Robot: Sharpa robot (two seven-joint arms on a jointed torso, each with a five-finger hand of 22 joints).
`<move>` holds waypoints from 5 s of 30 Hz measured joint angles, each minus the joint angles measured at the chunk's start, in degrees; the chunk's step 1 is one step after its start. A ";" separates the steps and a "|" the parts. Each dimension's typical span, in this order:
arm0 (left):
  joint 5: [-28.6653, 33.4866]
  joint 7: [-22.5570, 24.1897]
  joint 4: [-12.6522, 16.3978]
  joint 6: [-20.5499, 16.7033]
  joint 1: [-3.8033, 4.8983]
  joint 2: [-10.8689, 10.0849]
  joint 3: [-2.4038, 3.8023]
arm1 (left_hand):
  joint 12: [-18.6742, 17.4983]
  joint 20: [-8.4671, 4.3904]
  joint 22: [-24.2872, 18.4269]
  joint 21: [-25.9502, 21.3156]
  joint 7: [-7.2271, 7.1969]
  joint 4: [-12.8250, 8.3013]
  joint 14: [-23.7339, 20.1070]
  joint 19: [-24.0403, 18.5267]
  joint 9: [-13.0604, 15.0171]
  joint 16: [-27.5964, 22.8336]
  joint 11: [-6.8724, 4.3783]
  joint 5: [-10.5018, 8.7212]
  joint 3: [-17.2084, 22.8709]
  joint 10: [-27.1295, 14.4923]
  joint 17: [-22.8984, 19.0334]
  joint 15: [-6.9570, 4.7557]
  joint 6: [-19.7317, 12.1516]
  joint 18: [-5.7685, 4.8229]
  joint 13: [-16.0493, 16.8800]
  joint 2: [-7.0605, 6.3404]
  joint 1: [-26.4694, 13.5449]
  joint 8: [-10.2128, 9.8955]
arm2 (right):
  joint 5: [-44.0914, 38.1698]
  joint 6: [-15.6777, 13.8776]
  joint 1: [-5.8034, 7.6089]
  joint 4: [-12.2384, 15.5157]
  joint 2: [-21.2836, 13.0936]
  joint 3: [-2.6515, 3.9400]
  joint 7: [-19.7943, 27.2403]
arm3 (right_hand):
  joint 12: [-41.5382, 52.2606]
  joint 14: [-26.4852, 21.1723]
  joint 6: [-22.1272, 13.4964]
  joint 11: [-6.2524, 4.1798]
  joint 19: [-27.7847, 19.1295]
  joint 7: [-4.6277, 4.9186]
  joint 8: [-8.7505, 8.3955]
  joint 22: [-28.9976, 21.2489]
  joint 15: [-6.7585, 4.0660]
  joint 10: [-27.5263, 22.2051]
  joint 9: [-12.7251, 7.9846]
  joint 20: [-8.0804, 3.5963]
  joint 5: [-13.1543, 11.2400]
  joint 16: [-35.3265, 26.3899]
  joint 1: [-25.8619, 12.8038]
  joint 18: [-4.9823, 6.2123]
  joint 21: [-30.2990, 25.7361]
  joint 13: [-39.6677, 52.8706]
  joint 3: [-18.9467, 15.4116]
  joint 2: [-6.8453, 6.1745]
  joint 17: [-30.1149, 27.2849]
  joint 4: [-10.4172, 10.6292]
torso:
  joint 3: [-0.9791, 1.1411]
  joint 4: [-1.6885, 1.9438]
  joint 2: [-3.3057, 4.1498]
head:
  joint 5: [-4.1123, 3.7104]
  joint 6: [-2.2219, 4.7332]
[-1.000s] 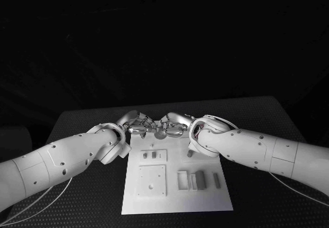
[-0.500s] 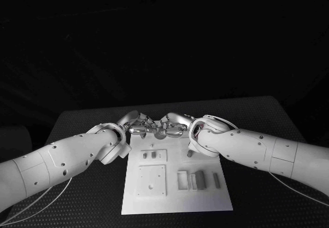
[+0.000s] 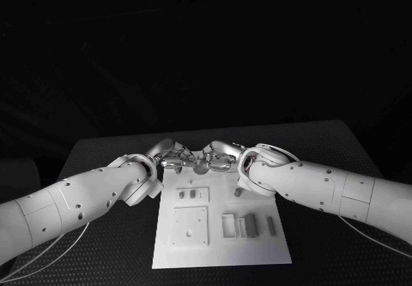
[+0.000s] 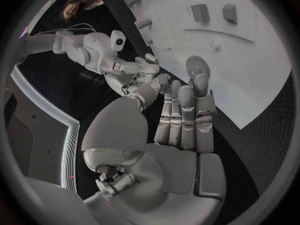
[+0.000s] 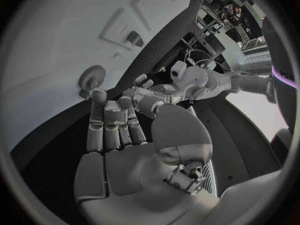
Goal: Assemble the parts on the task board
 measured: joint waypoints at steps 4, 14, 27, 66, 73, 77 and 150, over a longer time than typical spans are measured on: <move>-0.32 -0.40 -0.10 0.48 0.00 0.12 0.00 | 0.00 -0.02 0.00 -0.24 0.00 -0.09 -0.01 -0.02 -0.01 0.00 0.00 -0.24 -0.22 0.00 0.00 -0.01 0.00 0.00 0.00 0.30 -0.30 -0.01 | -0.01 -0.01 0.00 0.02 0.01 0.00 0.00 | 0.00 0.00 0.00 0.19 0.00 -0.01 0.00 0.00 0.00 0.19 0.00 0.00 0.00 0.00 0.00 0.00 0.19 0.00 0.02 0.00 0.00 -0.02 | 0.00 0.00 0.00 | 0.01 -0.01; -1.23 -1.28 -0.69 1.36 -0.01 0.01 -0.04 | 6.25 -0.41 0.00 -0.24 -0.02 -0.09 -0.94 -0.62 -0.37 1.14 -0.43 -0.73 -1.16 -2.10 0.08 -0.54 -0.02 -0.03 3.40 0.26 -0.73 -0.01 | -0.02 -0.12 0.00 -0.03 -0.49 0.00 0.02 | 0.00 0.00 0.03 0.19 0.00 -0.03 0.00 0.00 0.00 0.19 0.00 0.00 0.00 0.00 0.00 -0.01 0.19 -0.05 0.32 0.00 0.00 -0.01 | -0.02 0.02 0.01 | 0.05 -0.14; -3.75 -1.40 -2.94 1.84 -0.20 0.11 -1.62 | 13.36 -0.53 0.00 0.66 -0.31 -0.02 -1.96 -1.10 -0.72 2.73 -0.66 -1.07 -1.23 -5.53 0.09 -0.74 0.49 -0.49 6.31 0.26 -0.73 -0.11 | 0.09 -0.98 0.00 -0.80 -2.54 0.01 0.03 | 0.00 -0.01 -0.10 0.19 0.00 0.09 0.00 0.00 0.01 0.19 -0.06 0.00 0.00 0.00 0.00 -0.01 0.19 -0.05 0.31 0.00 0.00 -0.01 | 0.00 0.03 0.04 | 0.07 -0.54; -11.92 0.01 -5.41 2.85 -1.71 2.48 -4.01 | 20.36 -0.91 0.00 3.53 -0.42 -0.02 -3.71 -2.34 -0.77 5.76 -0.69 -1.33 -1.87 -9.96 0.30 -0.81 0.39 -0.74 7.66 0.46 -0.93 -0.05 | 1.10 -1.95 0.06 -1.32 -3.85 0.65 0.02 | -0.01 -0.09 0.16 0.19 0.00 0.11 0.00 0.00 0.09 0.19 -0.16 0.00 0.00 0.00 0.00 -0.03 0.19 -0.09 0.47 0.00 -0.05 -0.16 | -0.01 -0.02 0.04 | -0.74 -1.23; -12.46 0.20 -5.82 2.73 -1.78 2.86 -4.01 | 21.82 -0.92 0.00 4.43 -0.58 -0.02 -3.72 -2.35 -0.79 6.68 -0.58 -1.33 -1.87 -10.88 0.36 -0.81 0.53 -0.75 7.78 0.45 -0.92 -0.06 | 1.15 -1.94 0.06 -1.27 -3.90 0.65 0.02 | -0.01 -0.09 0.21 0.19 0.00 0.02 0.00 0.00 0.09 0.19 -0.21 0.00 0.00 0.23 0.00 -0.03 0.19 -0.09 0.47 0.00 -0.05 -0.16 | -0.01 -0.03 0.09 | -0.88 -1.20; -12.64 0.26 -6.13 2.68 -1.78 3.11 -4.01 | 22.63 -1.12 0.00 4.83 -0.59 -0.18 -4.12 -2.55 -0.80 7.13 -0.39 -1.33 -2.03 -11.46 0.36 -0.84 0.51 -0.75 7.85 0.44 -0.91 -0.07 | 1.17 -1.94 0.06 -1.25 -3.90 0.65 0.02 | -0.01 -0.09 0.21 0.19 0.00 0.01 0.00 0.00 0.09 0.19 -0.21 0.00 0.00 0.23 0.00 -0.03 0.19 -0.09 0.47 0.00 -0.05 -0.16 | -0.01 -0.03 0.08 | -0.96 -1.24; -17.80 -0.22 -7.10 1.46 -2.41 3.55 -4.06 | 28.63 -1.20 0.00 8.20 -0.74 -0.02 -4.73 -3.26 -0.92 10.68 -0.80 -1.33 -2.18 -14.14 0.38 -1.05 0.34 0.09 8.00 0.44 -0.90 0.11 | 1.42 -1.78 0.07 -1.19 -4.27 0.66 0.00 | -0.01 -0.09 0.40 0.19 0.00 0.03 0.00 0.00 0.10 0.19 -0.41 0.00 0.00 0.23 -0.23 -0.03 0.40 -0.21 0.80 -0.24 -0.10 -0.17 | -0.06 0.03 0.01 | -1.24 -1.98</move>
